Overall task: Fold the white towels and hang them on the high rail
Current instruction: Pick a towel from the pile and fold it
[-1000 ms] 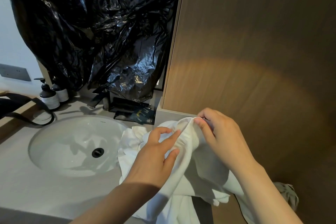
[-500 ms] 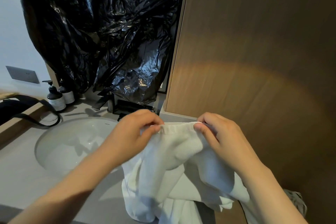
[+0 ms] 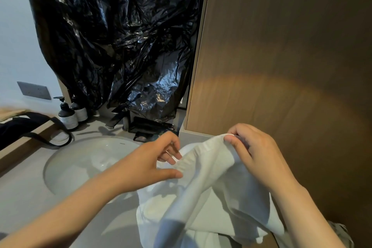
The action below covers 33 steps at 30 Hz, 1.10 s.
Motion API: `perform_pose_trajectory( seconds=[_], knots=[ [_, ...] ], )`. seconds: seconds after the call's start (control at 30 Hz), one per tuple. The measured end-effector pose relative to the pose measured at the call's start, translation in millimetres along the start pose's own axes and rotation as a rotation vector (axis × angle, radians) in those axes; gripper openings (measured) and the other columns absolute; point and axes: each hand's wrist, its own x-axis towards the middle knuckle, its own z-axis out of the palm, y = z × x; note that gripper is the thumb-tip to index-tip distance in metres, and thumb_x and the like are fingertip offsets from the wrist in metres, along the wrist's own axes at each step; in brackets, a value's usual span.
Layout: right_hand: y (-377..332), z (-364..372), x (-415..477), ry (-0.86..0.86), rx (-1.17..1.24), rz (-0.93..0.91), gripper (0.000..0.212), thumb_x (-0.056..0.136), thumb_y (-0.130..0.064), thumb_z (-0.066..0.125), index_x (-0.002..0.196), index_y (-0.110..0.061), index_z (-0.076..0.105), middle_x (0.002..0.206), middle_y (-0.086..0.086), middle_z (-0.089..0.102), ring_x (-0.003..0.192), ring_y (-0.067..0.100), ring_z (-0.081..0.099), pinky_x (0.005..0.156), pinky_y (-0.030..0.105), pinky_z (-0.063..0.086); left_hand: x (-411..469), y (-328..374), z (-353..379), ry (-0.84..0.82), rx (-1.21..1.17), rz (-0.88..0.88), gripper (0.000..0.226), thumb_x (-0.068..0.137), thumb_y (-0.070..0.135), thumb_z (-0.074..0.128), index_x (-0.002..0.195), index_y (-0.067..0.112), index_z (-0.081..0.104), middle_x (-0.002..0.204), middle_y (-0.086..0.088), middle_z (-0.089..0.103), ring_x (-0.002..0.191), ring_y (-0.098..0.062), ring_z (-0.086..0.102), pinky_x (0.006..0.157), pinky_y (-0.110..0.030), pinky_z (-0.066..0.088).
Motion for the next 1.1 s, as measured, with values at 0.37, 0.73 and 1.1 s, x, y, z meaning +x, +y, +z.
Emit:
perform_pose_trajectory(
  seconds=[0.37,0.73,1.1],
  knots=[
    [2.3,1.8,3.7,0.015,0.032,0.014,0.019,0.099,-0.032,0.050,0.080,-0.031,0.051,0.077,-0.015,0.054,0.076,0.010,0.056,0.061,0.018,0.041,-23.4,-29.1,37.9,0.342,0.081,0.006,0.018,0.078,0.027,0.080,0.084,0.031,0.063,0.083,0.016,0.063,0.082,-0.008,0.061,0.079,-0.025,0.050],
    [7.4,-1.4,4.1,-0.004,0.049,0.031,0.016,0.096,-0.033,0.051,0.082,-0.029,0.055,0.078,-0.016,0.056,0.078,0.009,0.058,0.064,0.013,0.042,-16.2,-30.4,7.6,0.521,-0.179,-0.195,0.013,0.080,0.002,0.073,0.072,0.009,0.064,0.066,-0.008,0.067,0.055,-0.014,0.059,0.056,-0.023,0.050],
    [18.2,-19.6,12.9,0.004,0.040,0.100,0.018,0.096,-0.040,0.054,0.083,-0.030,0.061,0.079,-0.015,0.058,0.080,0.007,0.060,0.067,0.030,0.052,38.6,14.6,-57.4,0.615,-0.299,0.102,0.021,0.088,0.002,0.065,0.091,0.022,0.060,0.062,-0.008,0.055,0.069,-0.016,0.057,0.076,-0.033,0.054]
  ],
)
